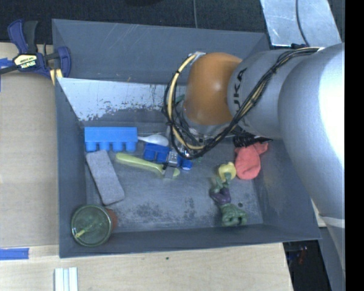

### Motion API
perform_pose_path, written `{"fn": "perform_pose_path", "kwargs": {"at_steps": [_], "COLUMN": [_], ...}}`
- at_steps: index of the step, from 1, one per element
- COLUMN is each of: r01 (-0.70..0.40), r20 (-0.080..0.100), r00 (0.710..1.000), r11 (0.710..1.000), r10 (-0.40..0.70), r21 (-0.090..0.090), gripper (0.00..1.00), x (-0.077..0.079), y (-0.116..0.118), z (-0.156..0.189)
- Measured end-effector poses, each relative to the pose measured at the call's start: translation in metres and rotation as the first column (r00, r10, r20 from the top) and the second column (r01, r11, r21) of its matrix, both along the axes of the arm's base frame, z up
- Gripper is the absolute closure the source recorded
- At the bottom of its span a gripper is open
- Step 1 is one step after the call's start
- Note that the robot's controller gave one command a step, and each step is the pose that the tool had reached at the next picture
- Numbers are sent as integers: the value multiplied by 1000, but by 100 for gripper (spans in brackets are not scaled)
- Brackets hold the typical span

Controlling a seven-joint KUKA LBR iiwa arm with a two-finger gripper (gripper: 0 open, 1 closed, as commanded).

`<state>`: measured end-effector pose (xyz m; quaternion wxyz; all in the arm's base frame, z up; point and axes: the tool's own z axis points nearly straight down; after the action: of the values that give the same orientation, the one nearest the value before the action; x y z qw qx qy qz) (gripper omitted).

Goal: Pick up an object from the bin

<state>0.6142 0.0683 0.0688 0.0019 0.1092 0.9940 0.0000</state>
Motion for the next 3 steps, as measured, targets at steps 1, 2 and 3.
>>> {"fn": "perform_pose_path", "kwargs": {"at_steps": [1,2,3], "r01": [285,285,286], "r20": [12,12,13], "r00": [958,958,958], "r11": [958,958,958], "r10": [-285,-285,-286], "r21": [5,5,5], "gripper": [100,100,100], "x": [3,3,3], "y": [3,3,2], "z": [3,3,8]}}
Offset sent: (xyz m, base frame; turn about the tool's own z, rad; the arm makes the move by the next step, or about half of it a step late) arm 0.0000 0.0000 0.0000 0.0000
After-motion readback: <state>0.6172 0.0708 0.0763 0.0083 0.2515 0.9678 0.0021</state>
